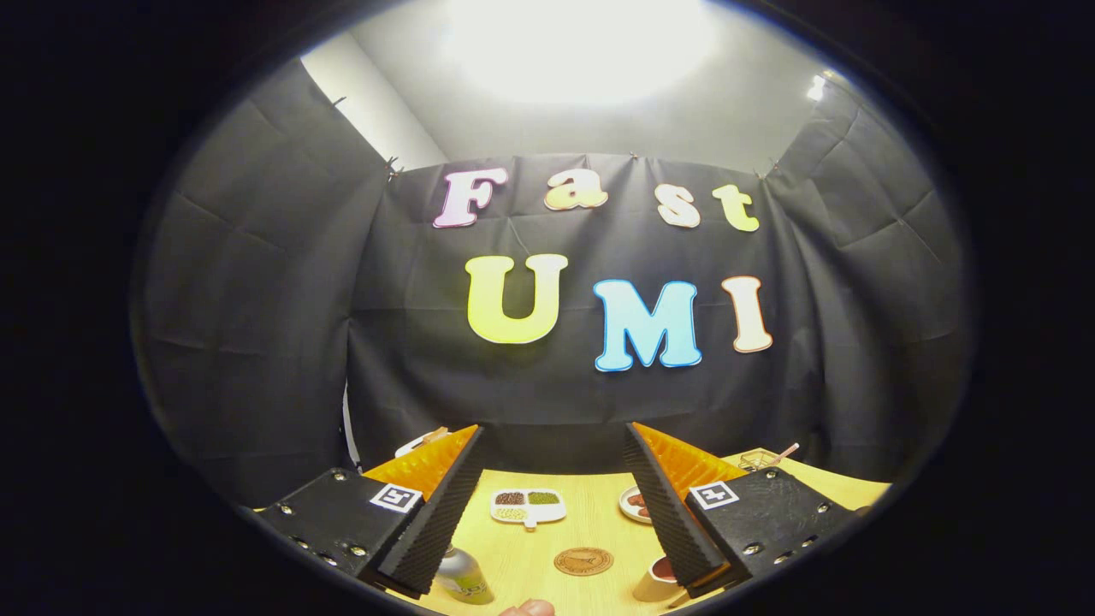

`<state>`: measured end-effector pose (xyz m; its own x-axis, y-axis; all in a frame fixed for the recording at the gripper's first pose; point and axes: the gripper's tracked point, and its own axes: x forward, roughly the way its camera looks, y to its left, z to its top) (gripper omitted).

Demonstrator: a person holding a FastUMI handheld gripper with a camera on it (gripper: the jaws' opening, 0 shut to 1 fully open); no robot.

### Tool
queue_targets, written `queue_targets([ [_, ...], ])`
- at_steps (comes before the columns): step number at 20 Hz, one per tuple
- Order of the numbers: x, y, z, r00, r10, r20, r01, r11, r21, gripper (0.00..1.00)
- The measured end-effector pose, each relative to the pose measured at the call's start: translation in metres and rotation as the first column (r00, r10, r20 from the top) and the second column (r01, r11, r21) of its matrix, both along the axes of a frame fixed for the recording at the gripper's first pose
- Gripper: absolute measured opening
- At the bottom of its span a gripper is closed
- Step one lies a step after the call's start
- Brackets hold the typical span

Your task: Take the bottle from table, then pour the juice into the cup, finally place the bottle on the coaster

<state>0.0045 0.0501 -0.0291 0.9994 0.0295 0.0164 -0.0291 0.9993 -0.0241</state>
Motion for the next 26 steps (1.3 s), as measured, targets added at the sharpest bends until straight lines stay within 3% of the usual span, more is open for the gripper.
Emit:
queue_targets([
  [7, -0.001, 0.037, -0.028, 0.999, 0.043, -0.013, -0.043, 0.998, 0.045, 0.98],
  [16, -0.004, 0.086, -0.08, 0.991, 0.098, -0.091, -0.097, 0.995, 0.02, 0.98],
  [26, 0.0, 0.102, -0.158, 0.971, 0.084, -0.225, -0.085, 0.996, 0.004, 0.99],
])
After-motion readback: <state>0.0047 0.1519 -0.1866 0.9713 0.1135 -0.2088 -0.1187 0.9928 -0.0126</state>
